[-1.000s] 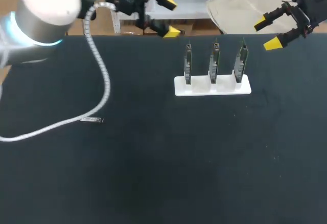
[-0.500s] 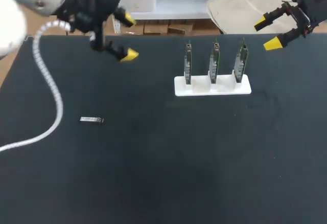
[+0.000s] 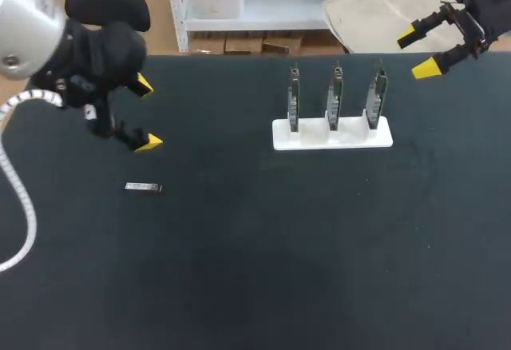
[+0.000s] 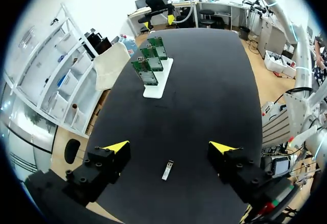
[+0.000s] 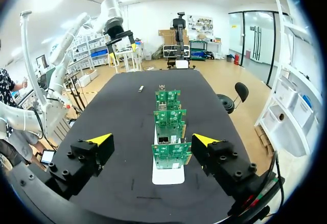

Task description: Pick up the optical module with the left hand, and insert it into the network port with the right hand.

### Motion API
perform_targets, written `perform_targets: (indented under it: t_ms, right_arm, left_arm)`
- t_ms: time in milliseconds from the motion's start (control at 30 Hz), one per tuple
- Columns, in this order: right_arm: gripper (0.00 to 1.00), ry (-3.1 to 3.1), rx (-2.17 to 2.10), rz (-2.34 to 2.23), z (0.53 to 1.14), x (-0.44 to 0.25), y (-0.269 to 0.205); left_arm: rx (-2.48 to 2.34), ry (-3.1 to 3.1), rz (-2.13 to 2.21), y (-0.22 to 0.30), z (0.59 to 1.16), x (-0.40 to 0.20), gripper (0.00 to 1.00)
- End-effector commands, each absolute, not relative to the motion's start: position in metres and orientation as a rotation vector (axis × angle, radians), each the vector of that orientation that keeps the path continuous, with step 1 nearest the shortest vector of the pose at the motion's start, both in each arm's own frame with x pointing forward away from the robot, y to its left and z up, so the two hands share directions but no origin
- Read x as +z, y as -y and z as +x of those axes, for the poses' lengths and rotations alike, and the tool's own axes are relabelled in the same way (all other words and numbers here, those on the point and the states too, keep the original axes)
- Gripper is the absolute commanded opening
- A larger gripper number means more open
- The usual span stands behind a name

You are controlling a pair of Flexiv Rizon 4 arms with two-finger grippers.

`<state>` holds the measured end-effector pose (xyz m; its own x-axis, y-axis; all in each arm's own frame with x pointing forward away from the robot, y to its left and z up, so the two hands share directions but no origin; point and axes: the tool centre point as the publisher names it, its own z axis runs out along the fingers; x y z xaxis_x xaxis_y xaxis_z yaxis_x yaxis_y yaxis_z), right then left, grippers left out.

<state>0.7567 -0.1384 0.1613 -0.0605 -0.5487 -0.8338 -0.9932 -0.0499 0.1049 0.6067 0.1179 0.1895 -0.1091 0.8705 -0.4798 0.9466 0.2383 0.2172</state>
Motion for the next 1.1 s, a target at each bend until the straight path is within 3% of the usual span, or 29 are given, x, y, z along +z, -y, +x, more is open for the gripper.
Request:
perform_targets:
  t_ms: [33, 600, 800, 1100]
  right_arm:
    - [1.0, -1.658, 0.998, -1.645, 0.755, 0.161, 0.138]
    - [1.0, -1.658, 0.998, -1.645, 0.755, 0.161, 0.138]
    - [1.0, -1.658, 0.998, -1.645, 0.755, 0.161, 0.138]
    - [1.0, -1.658, 0.998, -1.645, 0.755, 0.161, 0.138]
  left_arm:
    - [-0.155, -1.98, 1.622, -0.123, 0.595, 0.189, 1.0]
    - [-0.086, -2.002, 1.768, -0.112, 0.6, 0.178, 1.0]
    - [0.238, -2.058, 2.037, -0.133, 0.593, 0.149, 1.0]
    - [0.29, -2.118, 2.149, -0.17, 0.577, 0.101, 1.0]
